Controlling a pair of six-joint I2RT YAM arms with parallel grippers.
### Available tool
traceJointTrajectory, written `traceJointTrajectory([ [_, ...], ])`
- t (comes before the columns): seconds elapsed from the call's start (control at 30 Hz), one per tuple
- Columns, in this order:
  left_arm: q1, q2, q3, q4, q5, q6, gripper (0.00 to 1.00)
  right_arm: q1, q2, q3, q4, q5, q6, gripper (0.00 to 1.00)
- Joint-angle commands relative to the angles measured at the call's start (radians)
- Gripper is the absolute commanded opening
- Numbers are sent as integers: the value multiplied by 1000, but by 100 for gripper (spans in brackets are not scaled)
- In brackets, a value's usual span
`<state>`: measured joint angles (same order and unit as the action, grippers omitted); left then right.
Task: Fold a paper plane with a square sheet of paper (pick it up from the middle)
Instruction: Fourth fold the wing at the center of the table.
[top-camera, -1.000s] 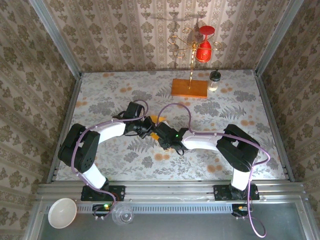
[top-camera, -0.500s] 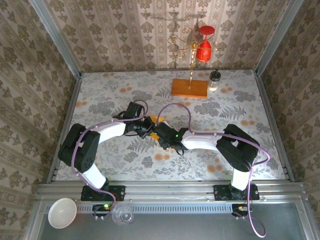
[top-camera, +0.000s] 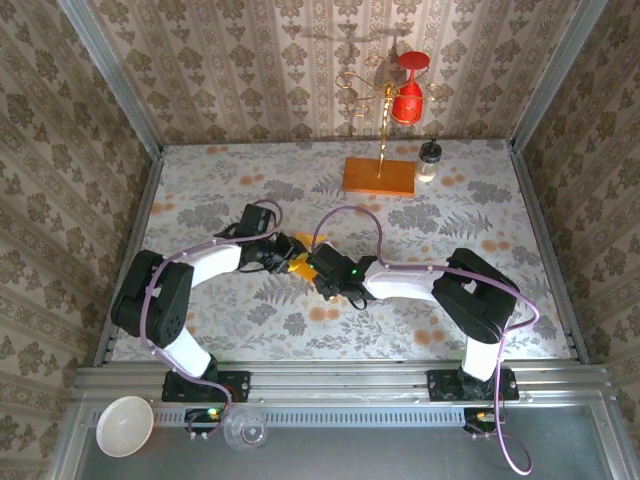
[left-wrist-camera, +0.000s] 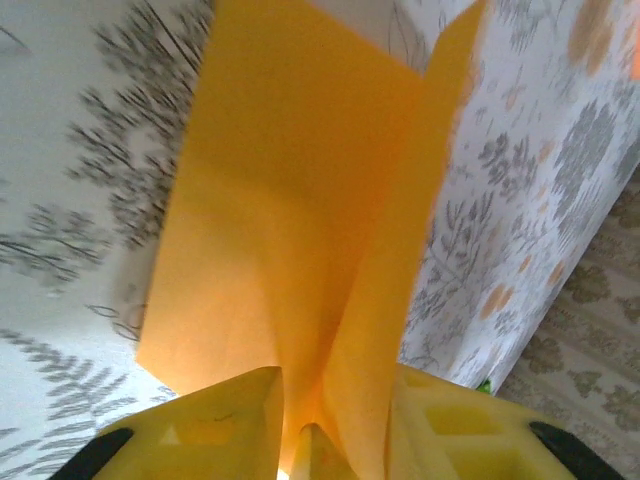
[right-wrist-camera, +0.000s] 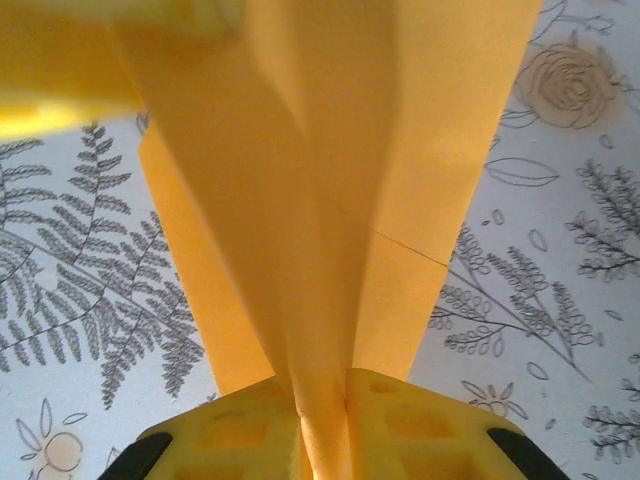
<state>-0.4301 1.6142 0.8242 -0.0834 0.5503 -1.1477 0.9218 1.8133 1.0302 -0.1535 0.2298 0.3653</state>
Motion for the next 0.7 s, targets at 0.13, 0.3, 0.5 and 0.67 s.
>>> traceJointTrajectory([
  [0.13, 87, -104, -41, -53, -21, 40, 40, -2, 44, -13, 10, -87, -9, 19],
  [0.3, 102, -148, -92, -28, -31, 30, 42, -13, 51, -14, 15, -140, -3, 19],
  [0.5, 99, -184, -178, 72, -29, -18, 42, -52, 55, -41, 52, -256, 21, 19],
  [0.67, 70, -193, -215, 133, -23, -27, 42, -106, 51, -95, 140, -407, 66, 18],
])
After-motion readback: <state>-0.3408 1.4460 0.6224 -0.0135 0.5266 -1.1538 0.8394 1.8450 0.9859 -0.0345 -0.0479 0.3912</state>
